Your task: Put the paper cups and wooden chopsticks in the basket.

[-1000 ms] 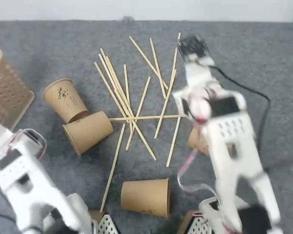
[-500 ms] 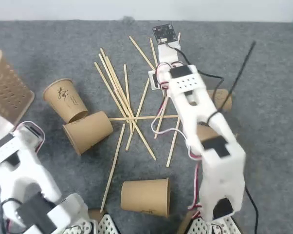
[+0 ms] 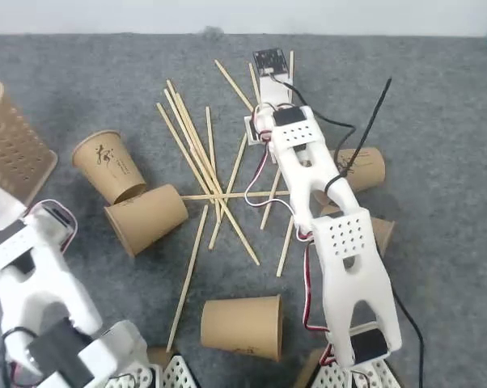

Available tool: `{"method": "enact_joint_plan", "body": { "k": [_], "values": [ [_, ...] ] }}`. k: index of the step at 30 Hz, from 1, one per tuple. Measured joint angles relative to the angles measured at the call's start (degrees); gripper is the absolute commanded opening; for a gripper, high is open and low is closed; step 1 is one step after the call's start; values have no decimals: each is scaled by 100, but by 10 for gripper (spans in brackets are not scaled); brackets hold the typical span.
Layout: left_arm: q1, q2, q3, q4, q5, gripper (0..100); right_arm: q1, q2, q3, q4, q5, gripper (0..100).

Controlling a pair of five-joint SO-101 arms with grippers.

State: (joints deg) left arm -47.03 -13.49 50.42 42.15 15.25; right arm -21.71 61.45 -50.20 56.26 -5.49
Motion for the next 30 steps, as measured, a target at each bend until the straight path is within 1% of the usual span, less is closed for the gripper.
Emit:
{"method": "enact_joint_plan", "body": {
  "k": [3,5,6,7,11,16,19,21,25,29,30],
  "values": [
    [0,0,0,0,0,141,26,193,-422,334,18,0],
    [0,0,0,0,0,141,70,334,-695,510,53,28],
    [0,0,0,0,0,141,70,378,-791,598,167,14],
    [0,0,0,0,0,141,70,422,-870,668,325,2],
    [0,0,0,0,0,141,-97,448,-1108,1319,949,8],
    [0,0,0,0,0,141,-774,448,-1556,2743,1767,8],
    [0,0,0,0,0,141,-1257,457,-1749,3640,2075,8],
    [0,0,0,0,0,141,-1538,457,-1811,4035,2180,8],
    [0,0,0,0,0,141,-1899,457,-1837,4413,2400,8],
    [0,0,0,0,0,141,-1934,422,-1837,4422,2426,18],
    [0,0,0,0,0,141,-1925,378,-1837,4422,2426,39]
  ]
}}
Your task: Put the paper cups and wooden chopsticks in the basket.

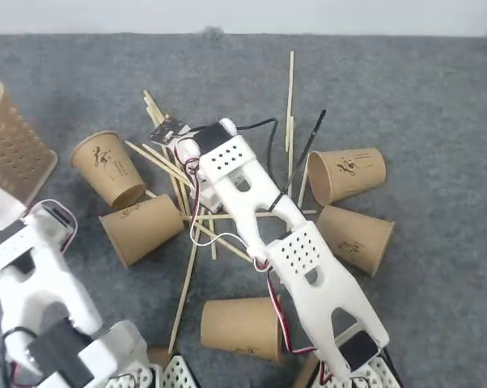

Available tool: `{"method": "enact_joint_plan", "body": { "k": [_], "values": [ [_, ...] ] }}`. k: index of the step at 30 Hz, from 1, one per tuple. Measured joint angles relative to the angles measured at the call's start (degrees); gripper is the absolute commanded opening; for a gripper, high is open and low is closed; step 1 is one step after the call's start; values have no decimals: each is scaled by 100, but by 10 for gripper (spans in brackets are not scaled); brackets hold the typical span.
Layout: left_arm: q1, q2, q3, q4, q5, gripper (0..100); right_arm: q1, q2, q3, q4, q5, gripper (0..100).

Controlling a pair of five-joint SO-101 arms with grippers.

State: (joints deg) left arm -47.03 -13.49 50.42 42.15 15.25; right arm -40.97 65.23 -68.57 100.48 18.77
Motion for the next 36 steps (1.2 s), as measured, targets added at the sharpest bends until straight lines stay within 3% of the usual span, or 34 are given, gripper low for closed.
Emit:
{"method": "enact_joint_plan", "body": {
  "k": [5,8,13,16,19,23,26,32,36],
  "values": [
    [0,0,0,0,0,141,220,-958,853,9,-413,264],
    [0,0,0,0,0,141,229,-1908,1785,9,-448,333],
    [18,0,0,0,0,141,176,-3420,3095,9,-484,333],
    [18,0,0,0,0,141,281,-3965,3262,-35,-879,332],
    [18,0,0,0,0,141,888,-4123,3341,-422,-1705,296],
    [18,0,0,0,0,141,1837,-4105,3578,-1336,-3182,146],
    [18,0,0,0,0,141,2145,-3701,3587,-2136,-3903,60],
    [18,0,0,0,0,141,2347,-2462,3587,-4114,-4044,49],
    [18,0,0,0,0,141,2356,-2189,3596,-4624,-3745,49]
  ]
}}
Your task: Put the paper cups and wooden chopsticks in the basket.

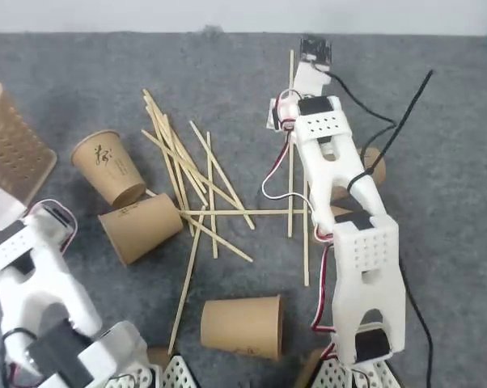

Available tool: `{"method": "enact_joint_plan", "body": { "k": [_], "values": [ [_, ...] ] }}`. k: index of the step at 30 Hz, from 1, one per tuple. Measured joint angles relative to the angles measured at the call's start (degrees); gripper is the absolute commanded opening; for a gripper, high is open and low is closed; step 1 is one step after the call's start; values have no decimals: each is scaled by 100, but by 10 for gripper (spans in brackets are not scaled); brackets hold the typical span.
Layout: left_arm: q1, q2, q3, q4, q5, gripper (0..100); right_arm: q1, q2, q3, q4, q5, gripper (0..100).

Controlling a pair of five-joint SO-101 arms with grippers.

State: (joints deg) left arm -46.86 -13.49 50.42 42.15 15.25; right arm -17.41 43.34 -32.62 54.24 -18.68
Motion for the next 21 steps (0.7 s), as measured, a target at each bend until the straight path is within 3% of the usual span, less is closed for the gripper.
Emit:
{"method": "enact_joint_plan", "body": {
  "k": [6,12,21],
  "values": [
    [0,0,0,0,0,141,-18,-9,0,-70,396,65],
    [0,0,0,0,0,141,0,299,-9,-70,519,228],
    [0,0,0,0,0,141,-9,615,0,-211,721,139]
  ]
}}
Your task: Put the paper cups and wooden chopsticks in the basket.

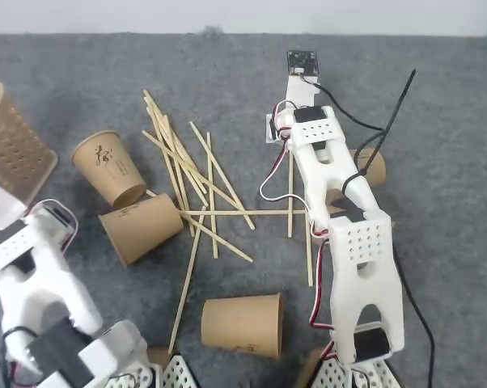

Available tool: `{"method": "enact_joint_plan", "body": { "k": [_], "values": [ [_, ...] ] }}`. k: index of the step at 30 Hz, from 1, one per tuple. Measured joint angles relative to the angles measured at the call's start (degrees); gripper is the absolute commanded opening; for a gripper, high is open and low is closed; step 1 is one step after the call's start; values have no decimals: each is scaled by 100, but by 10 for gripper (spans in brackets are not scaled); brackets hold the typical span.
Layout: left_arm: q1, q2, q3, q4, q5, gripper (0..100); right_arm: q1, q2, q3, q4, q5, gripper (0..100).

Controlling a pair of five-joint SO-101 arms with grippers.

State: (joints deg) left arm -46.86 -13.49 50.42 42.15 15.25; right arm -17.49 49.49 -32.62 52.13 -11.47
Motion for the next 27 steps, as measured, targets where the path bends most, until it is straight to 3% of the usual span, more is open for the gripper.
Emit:
{"method": "enact_joint_plan", "body": {
  "k": [3,11,18,23,27],
  "values": [
    [0,0,0,0,0,141,35,132,-9,-18,378,0],
    [0,0,0,0,0,141,-308,158,-369,958,1196,7],
    [0,0,0,0,0,141,-1371,185,-1275,3218,2040,7],
    [0,0,0,0,0,141,-1626,185,-2092,4730,2462,7],
    [0,0,0,0,0,141,-1635,97,-1855,4844,2611,7]
  ]
}}
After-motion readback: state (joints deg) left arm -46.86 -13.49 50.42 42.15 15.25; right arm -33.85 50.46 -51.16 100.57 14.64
